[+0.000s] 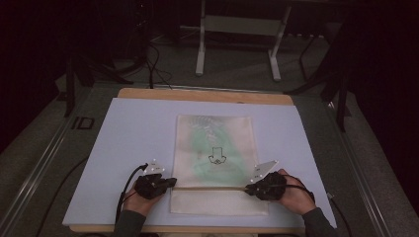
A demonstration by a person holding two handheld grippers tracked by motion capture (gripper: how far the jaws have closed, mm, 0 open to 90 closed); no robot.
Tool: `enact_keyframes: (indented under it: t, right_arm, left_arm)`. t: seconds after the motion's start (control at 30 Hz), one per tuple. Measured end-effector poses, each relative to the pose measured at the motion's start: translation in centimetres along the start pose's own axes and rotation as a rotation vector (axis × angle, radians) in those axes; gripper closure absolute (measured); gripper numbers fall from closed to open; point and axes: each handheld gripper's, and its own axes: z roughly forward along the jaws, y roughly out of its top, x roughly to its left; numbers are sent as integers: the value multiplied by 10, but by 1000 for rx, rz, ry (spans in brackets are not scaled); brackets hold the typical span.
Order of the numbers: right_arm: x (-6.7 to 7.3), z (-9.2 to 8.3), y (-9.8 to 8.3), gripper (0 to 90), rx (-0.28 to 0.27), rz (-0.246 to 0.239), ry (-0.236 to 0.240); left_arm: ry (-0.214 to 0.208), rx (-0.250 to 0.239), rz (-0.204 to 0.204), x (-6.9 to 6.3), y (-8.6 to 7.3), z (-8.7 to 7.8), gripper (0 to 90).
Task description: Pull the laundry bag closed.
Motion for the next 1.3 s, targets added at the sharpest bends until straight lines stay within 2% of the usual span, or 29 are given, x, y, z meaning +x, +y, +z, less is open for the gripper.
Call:
enact_keyframes:
  t: [1.0, 1.3]
  right_arm:
    - [-4, -8, -11, 823, -6, 23, -3]
    - [-5, -12, -15, 824, 14, 22, -20]
  left_arm:
    - [-2, 1, 2, 0, 0, 0, 895]
    - [-3, 2, 3, 0, 0, 0, 895]
